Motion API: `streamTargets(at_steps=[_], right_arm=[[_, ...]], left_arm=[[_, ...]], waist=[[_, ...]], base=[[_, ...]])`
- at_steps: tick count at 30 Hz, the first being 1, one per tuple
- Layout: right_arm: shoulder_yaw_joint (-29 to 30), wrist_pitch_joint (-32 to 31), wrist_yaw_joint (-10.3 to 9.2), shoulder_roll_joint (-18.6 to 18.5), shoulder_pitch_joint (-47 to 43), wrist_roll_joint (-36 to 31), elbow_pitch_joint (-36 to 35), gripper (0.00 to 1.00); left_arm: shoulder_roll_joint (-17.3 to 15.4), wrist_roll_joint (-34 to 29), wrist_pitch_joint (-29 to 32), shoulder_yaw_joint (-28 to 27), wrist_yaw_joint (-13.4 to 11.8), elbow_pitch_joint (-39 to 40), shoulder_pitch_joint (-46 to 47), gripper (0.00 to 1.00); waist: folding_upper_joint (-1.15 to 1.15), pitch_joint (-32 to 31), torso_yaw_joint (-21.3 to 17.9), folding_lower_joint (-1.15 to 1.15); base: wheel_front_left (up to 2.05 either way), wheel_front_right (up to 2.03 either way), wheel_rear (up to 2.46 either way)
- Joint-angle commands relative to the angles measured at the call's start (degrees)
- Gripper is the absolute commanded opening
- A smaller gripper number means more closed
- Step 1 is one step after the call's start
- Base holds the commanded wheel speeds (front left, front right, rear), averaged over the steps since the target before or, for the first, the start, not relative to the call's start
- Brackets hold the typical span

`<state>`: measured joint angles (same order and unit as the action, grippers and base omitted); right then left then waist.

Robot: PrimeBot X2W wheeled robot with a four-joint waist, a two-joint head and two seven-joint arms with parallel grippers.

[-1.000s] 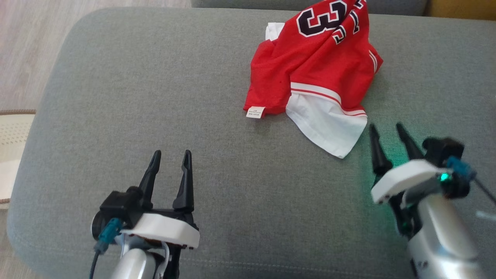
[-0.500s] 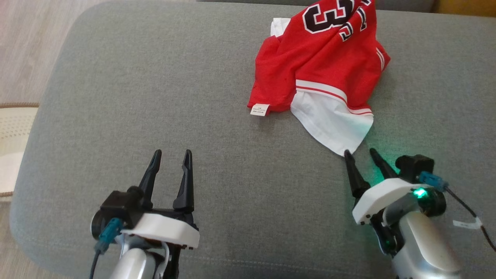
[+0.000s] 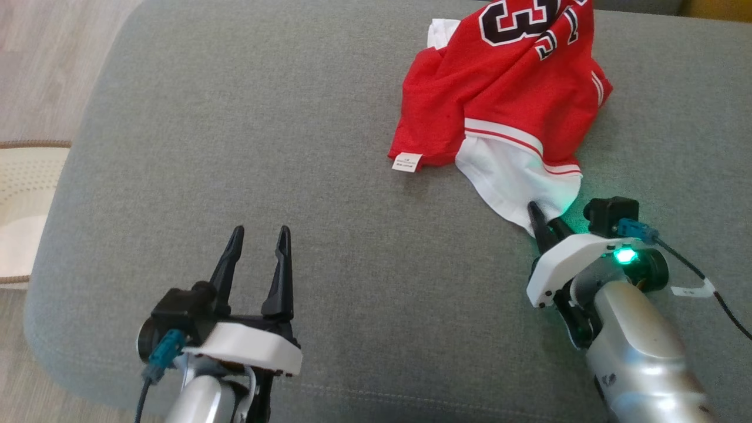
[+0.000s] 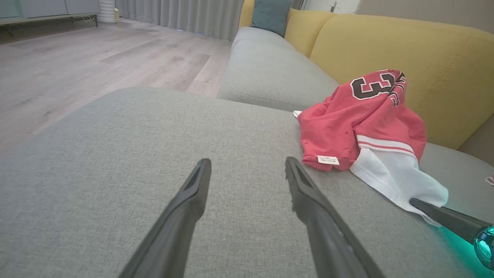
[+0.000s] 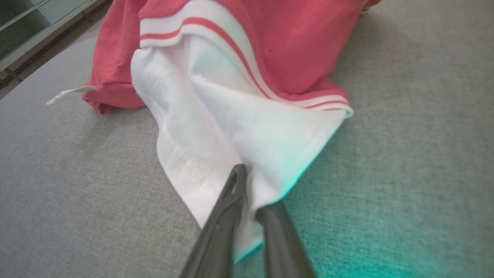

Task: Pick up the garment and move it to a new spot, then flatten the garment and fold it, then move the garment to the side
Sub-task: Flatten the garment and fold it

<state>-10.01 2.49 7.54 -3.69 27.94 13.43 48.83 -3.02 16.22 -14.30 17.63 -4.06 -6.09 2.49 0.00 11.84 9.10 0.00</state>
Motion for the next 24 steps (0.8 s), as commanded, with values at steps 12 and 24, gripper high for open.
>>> streamTargets(at_steps=[12,24], right_arm=[[2.8,-2.5,-0.05,-1.5,-7.9,-1.0,-12.7,0.00],[12.9,-14.2,-0.05,-3.7,-21.3,-3.6,-36.7,0.00]], left_arm=[[0.1,-0.5,-0.7,-3.1,-0.1,2.3,0.6,1.00],[0.1,-1.1,-0.7,-3.7,0.6,2.4,1.2,1.00]], waist=[[0.00,0.0,-5.3,0.00],[0.00,1.1,-9.4,0.00]], base=[[0.00,0.00,0.00],[0.00,0.00,0.00]])
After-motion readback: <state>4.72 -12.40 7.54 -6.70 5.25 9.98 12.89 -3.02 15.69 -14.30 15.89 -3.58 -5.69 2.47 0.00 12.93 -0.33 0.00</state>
